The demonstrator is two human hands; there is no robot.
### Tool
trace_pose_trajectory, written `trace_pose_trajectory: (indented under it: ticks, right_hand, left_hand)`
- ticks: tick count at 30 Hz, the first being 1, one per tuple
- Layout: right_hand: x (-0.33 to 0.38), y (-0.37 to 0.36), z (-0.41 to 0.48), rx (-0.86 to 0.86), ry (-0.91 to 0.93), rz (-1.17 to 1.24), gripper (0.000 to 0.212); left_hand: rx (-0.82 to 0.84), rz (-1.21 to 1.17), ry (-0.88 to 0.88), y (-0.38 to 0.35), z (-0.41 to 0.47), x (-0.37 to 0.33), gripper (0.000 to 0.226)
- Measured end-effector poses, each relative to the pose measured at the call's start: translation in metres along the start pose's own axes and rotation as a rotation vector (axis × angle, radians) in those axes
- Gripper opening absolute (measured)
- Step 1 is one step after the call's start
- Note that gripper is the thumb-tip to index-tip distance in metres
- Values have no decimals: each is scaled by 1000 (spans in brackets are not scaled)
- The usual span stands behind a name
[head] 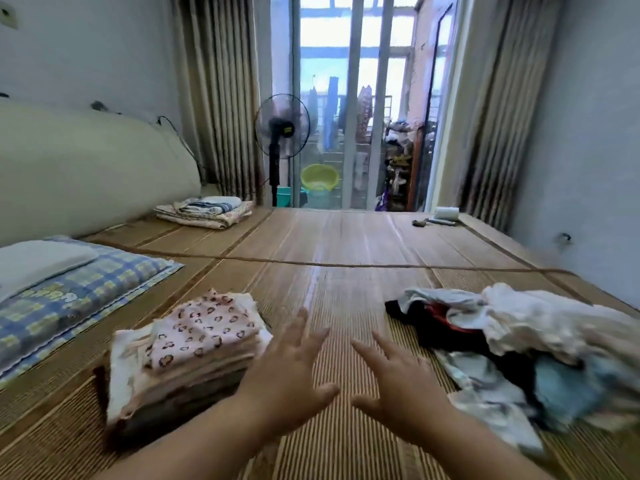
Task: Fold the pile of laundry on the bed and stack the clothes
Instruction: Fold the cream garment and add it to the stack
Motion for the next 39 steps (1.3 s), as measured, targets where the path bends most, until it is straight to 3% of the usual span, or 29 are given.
trace_pose_trajectory:
  ticks: [5,10,16,21,25,30,33,39]
  right_hand:
    - [-116,35,-96,-14,-324,21,83]
    - [-191,44,-144,-24,-536,104,78]
    - [-242,31,-141,39,-590,168,72]
    - [-266,20,-135,-51,-632,221,63]
    - [-279,12,-133,-62,-662,191,61]
    - [-287,10,-127,-82,-670,165,59]
    - [-289,14,-124,-141,-676,178,61]
    - [-281,40,-122,-396,-654,239,82]
  left_hand:
    - [127,-28,-219,-61,-23,-131,82]
    - [244,9,-357,-119,-40,-217,79]
    - [352,33,-300,-185,-27,-247,83]
    - [201,-93,-229,-206,26,-275,67]
    - [109,6,-276,-197,86,-301,60]
    - [149,111,-393,-200,148,-317,59]
    - [134,90,-506,-190,145,-323,40]
    - [250,-18,-527,-154,70,-293,69]
Point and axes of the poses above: each hand's wrist, its own z-axis towards the middle knuckle, its own y-axis out of the back of the hand, x = y × z, the point moved 7 cm from there along z, towards the middle knuckle, and after that the axes turned 15 degrees about -x, right-handed, at the moved point
